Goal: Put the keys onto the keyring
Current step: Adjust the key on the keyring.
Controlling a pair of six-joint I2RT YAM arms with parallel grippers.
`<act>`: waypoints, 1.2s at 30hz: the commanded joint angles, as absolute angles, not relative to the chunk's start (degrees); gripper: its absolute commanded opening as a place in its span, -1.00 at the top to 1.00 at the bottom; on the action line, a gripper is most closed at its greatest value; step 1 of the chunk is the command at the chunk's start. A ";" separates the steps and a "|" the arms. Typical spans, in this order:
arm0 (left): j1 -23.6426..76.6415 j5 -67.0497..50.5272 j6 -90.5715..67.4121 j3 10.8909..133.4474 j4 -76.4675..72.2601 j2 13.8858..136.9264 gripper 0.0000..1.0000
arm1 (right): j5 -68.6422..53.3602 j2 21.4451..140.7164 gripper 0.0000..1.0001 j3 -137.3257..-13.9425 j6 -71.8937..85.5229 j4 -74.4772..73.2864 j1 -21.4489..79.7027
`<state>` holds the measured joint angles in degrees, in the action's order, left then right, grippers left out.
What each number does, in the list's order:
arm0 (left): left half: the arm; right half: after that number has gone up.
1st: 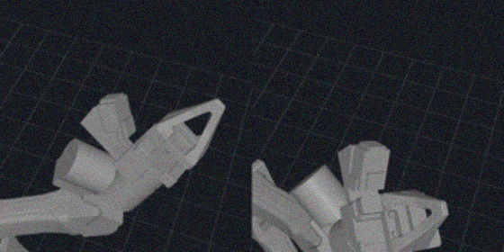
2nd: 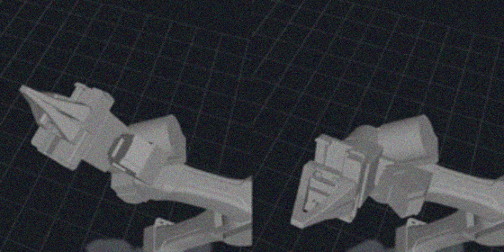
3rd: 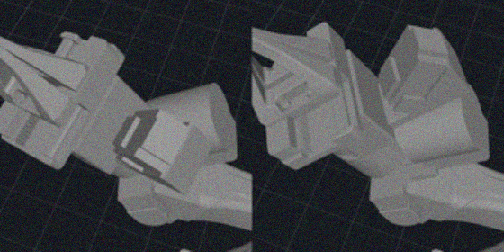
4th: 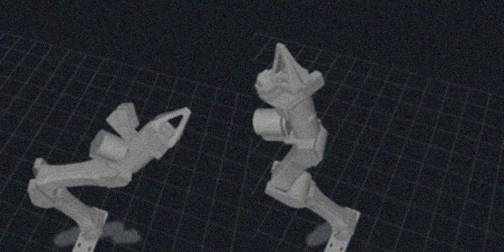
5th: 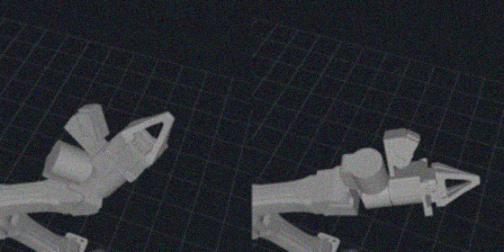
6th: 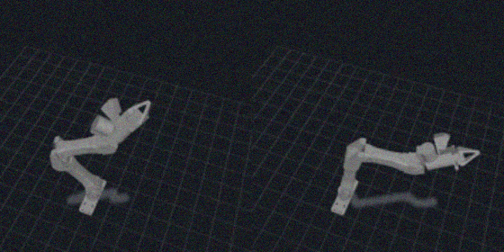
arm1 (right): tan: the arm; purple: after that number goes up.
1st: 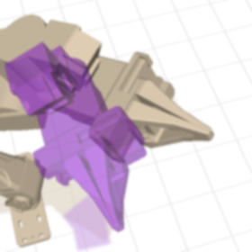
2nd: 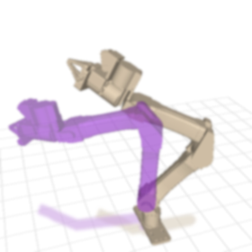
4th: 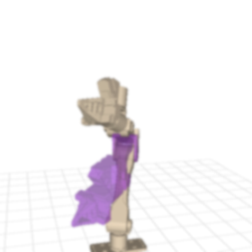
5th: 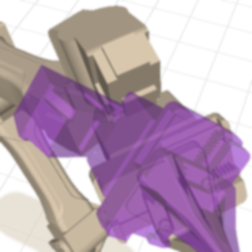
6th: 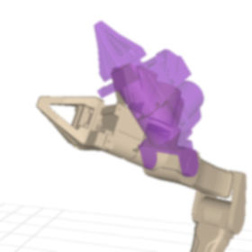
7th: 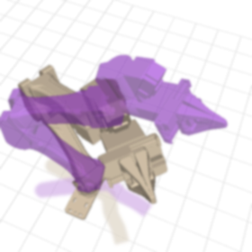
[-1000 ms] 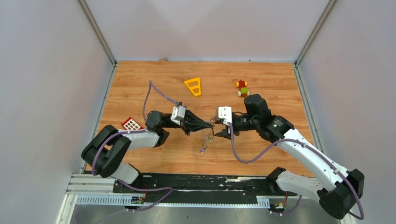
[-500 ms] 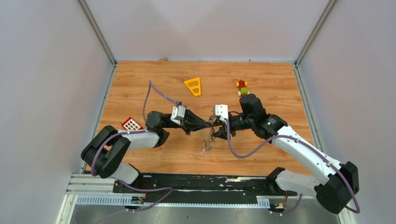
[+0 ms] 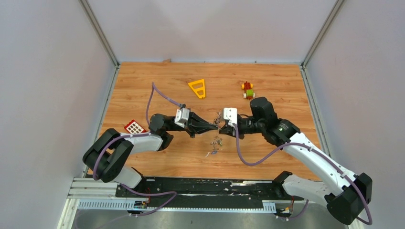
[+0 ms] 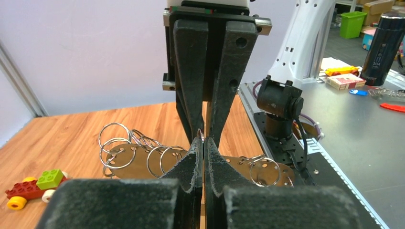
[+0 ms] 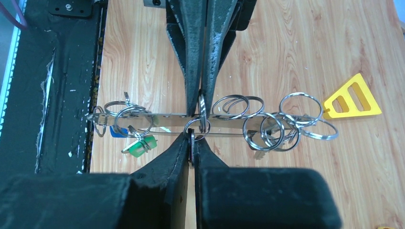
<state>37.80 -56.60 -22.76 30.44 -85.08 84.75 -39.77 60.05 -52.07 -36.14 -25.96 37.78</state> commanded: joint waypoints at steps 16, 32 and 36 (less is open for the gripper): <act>38.06 -58.23 -20.19 31.02 -92.11 86.71 1.00 | -37.91 59.31 0.93 -60.34 -40.36 -35.02 37.66; 28.88 -57.71 -17.14 29.01 -90.95 86.44 -0.13 | -14.12 66.60 0.99 -67.10 -48.06 -48.77 37.81; 25.67 -57.27 -16.51 27.28 -90.93 84.93 -0.37 | -10.92 69.41 0.99 -67.15 -47.73 -48.79 39.15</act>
